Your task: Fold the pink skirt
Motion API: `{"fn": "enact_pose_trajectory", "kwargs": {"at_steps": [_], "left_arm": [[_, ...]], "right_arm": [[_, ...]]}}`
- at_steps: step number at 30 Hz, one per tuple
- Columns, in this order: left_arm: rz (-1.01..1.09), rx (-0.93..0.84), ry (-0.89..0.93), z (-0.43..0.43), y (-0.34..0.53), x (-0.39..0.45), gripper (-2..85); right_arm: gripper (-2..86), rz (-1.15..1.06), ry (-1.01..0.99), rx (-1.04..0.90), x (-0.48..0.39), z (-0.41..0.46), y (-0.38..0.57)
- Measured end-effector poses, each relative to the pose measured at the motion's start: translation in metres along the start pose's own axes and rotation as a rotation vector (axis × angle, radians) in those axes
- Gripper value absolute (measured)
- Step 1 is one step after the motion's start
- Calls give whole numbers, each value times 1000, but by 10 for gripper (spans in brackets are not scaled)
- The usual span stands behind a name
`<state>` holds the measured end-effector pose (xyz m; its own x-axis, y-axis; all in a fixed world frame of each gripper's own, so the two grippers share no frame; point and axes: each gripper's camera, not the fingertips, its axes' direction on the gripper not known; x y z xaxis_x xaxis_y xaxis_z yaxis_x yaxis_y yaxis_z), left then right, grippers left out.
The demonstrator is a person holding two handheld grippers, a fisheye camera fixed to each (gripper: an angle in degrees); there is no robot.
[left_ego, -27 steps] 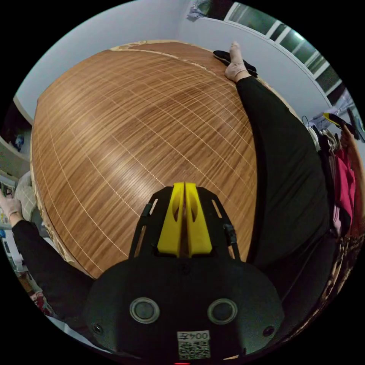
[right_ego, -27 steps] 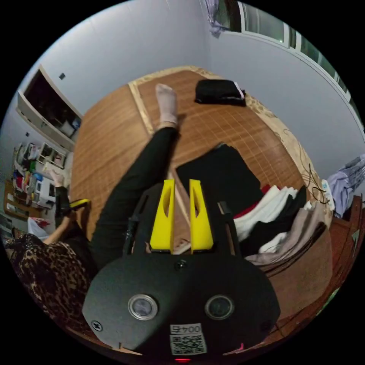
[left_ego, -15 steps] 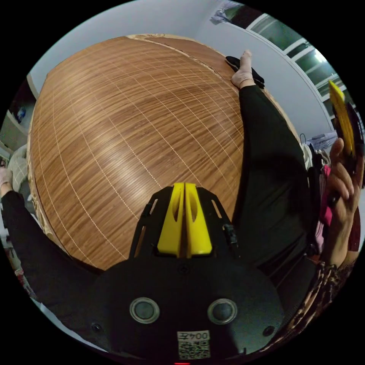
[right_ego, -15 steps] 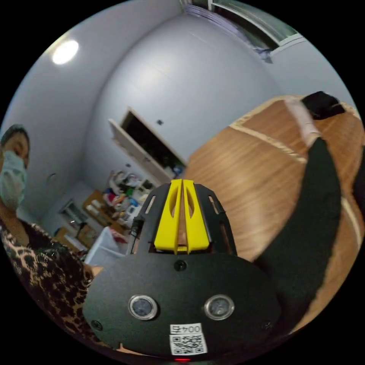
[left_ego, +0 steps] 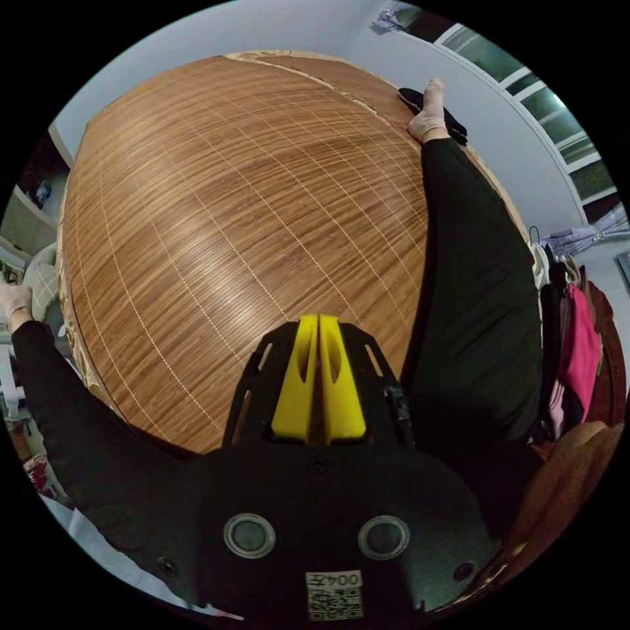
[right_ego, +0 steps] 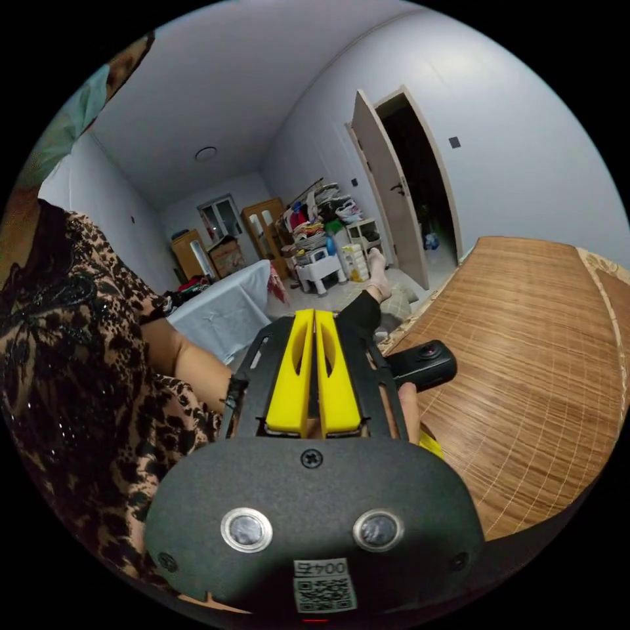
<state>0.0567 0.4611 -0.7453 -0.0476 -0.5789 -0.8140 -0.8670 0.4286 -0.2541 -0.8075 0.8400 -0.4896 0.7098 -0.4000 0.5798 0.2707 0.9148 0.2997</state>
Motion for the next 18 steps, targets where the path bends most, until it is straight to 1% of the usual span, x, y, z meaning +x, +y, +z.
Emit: {"fn": "enact_pose_trajectory", "kwargs": {"at_steps": [6,18], "left_arm": [[1,22,-18,-17,18,-6,1],[25,14,-28,-39,48,-8,0]], "right_arm": [[-8,-78,-44,-43,-22,45,26],[-8,-33,-51,-74,-34,102,67]]}}
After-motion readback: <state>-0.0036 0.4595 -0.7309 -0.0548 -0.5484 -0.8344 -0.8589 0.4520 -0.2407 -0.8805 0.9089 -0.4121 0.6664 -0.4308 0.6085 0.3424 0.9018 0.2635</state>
